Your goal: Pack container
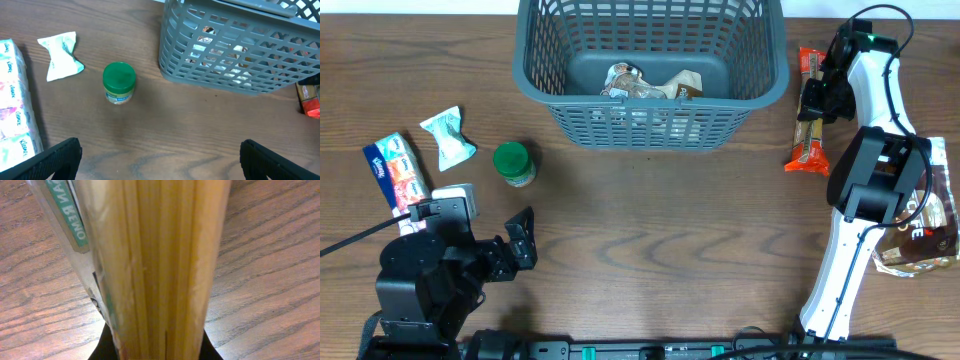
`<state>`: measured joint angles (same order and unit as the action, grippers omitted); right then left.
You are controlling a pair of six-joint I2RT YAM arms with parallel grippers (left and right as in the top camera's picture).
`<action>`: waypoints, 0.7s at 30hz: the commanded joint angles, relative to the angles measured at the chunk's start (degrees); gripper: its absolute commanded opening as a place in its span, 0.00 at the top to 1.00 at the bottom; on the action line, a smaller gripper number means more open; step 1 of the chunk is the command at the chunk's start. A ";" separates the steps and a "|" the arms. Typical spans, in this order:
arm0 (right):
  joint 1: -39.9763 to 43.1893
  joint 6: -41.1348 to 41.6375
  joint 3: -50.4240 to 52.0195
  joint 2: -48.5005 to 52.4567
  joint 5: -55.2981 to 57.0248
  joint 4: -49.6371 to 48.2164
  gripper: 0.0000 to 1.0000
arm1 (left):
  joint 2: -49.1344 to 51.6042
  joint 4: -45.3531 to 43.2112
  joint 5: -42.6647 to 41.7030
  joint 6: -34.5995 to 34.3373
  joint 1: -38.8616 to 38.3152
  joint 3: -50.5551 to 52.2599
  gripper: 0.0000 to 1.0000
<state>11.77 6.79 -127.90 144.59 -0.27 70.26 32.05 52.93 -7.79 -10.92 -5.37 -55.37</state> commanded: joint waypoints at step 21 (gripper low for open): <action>-6.80 -3.89 -1.88 -39.63 0.74 -11.89 0.99 | 0.07 0.11 -0.52 -0.11 -0.17 -0.79 0.01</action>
<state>7.22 6.09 -126.80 114.15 -0.16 59.90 32.05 52.95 -7.79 -10.92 -5.37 -55.37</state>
